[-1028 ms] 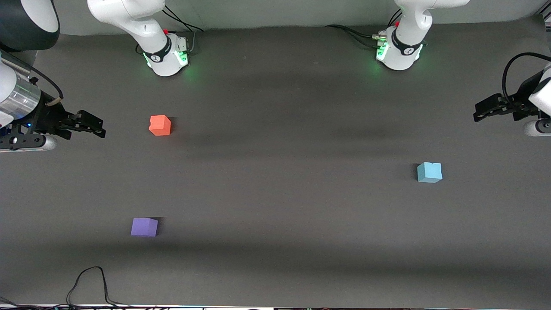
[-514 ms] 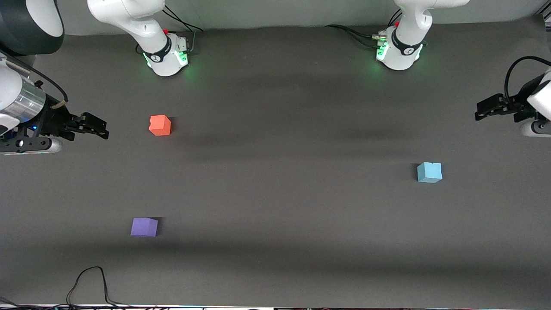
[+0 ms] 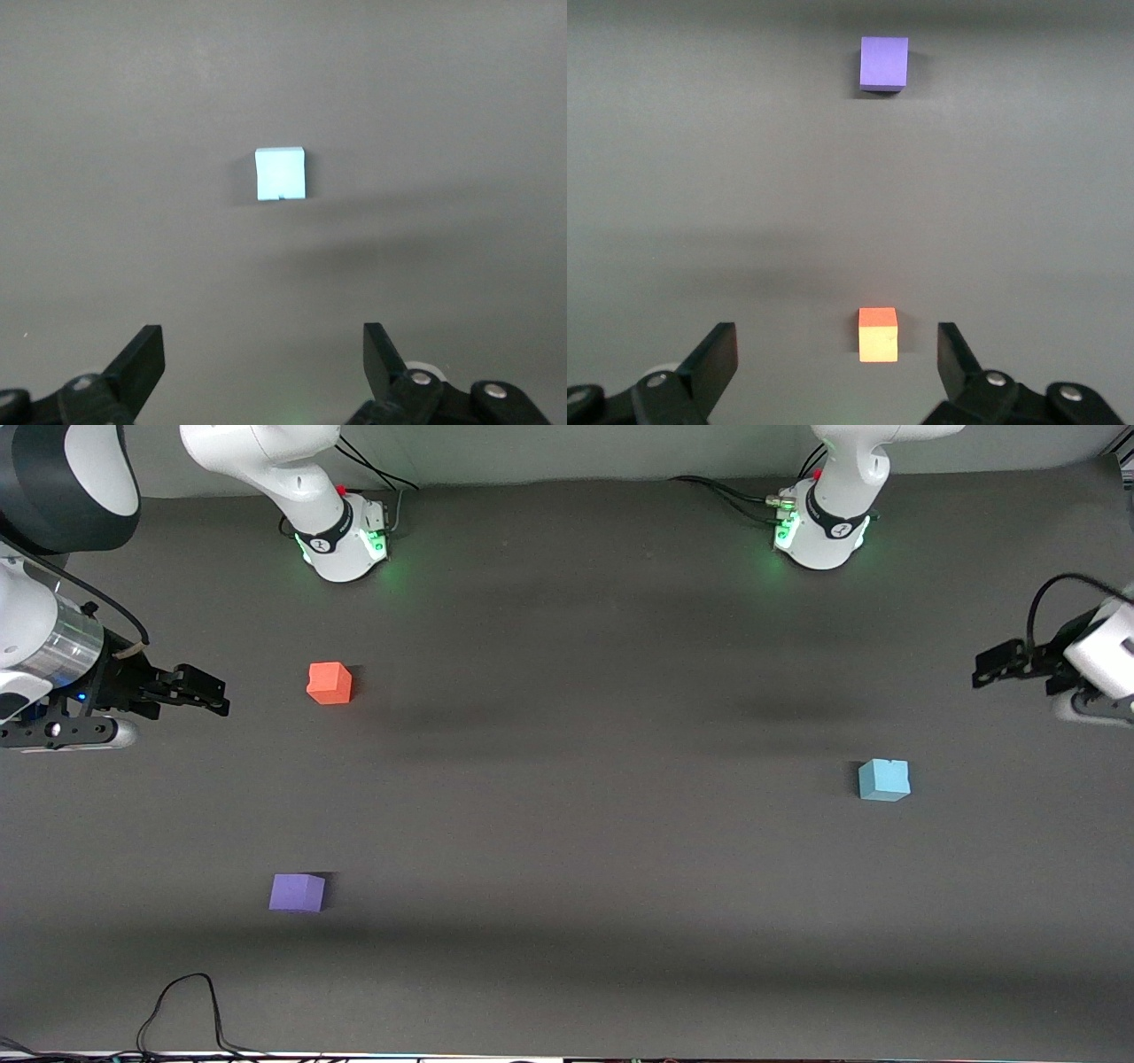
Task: Place blue block between orange and purple blocks
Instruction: 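Move the open left gripper down over the light blue cube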
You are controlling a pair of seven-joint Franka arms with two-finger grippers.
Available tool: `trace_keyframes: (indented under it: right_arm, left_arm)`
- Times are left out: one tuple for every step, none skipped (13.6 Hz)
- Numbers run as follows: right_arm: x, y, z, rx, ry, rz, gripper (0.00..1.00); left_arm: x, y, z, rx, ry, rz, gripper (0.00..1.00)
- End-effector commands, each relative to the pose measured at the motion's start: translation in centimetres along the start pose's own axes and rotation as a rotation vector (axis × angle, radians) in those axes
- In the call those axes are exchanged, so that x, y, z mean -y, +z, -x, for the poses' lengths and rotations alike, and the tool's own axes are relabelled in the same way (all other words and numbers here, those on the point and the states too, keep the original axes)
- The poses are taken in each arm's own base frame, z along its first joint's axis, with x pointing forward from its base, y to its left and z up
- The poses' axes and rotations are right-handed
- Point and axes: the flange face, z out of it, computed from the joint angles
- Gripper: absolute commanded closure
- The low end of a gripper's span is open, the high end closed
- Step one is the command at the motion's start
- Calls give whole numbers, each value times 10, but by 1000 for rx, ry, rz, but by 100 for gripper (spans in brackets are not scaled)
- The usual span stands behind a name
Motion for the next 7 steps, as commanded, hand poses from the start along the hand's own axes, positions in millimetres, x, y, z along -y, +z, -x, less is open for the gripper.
trace_keyframes:
  right_arm:
    - [5, -4, -4, -5, -7, -5, 0]
    - [5, -4, -4, -6, -7, -5, 0]
    - [5, -4, -4, -6, -7, -5, 0]
    - [5, -4, -4, -11, -6, -6, 0]
    - [5, -4, -5, -11, -7, -7, 0]
    - [5, -3, -5, -9, -4, -8, 0]
    - [4, -4, -5, -12, -1, -9, 0]
  left_arm:
    - [1, 40, -2, -19, 35, -25, 0]
    - [-4, 57, -3, -25, 47, -28, 0]
    - [-6, 91, -6, -53, 54, -34, 0]
    - [-7, 115, -10, -68, 60, -41, 0]
    - [-7, 138, -14, -78, 63, -45, 0]
    - [-8, 156, -16, -85, 71, -49, 0]
    - [-7, 174, -15, -92, 87, -53, 0]
